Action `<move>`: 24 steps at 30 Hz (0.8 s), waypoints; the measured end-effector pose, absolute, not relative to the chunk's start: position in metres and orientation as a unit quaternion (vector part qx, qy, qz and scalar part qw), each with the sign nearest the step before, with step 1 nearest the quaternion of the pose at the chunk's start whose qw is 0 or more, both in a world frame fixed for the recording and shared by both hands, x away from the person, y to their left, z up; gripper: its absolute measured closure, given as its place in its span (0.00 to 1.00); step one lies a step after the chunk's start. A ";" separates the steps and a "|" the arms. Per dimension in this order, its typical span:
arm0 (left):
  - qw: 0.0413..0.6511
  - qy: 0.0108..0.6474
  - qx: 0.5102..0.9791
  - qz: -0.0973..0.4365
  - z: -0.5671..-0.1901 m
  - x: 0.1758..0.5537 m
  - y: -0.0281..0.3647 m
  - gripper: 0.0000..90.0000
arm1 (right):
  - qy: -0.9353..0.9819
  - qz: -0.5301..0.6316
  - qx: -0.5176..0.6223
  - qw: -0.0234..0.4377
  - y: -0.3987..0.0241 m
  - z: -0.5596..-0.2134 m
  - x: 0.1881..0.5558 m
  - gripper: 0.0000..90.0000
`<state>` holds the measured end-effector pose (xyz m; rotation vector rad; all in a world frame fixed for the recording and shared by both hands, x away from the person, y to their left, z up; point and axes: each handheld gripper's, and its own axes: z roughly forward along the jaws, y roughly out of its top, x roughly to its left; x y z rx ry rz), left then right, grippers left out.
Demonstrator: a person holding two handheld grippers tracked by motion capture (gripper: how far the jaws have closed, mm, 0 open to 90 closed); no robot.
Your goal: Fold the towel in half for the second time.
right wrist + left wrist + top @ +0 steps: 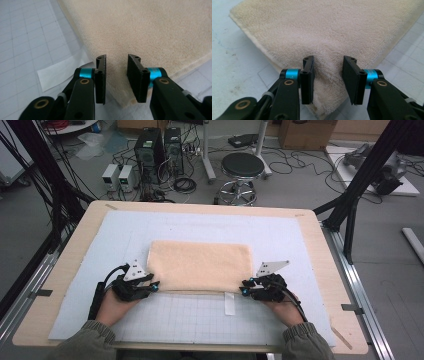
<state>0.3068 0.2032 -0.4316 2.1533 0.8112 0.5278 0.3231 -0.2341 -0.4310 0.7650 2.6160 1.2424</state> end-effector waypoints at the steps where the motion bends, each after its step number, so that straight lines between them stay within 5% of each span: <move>1: 0.383 0.317 0.843 0.207 -0.431 0.307 0.204 0.67 | 0.870 0.415 0.255 0.076 -0.234 -0.430 0.323 0.73; 24: 0.433 0.354 0.804 0.204 -0.416 0.303 0.225 0.32 | 0.829 0.445 0.318 0.116 -0.238 -0.421 0.330 0.21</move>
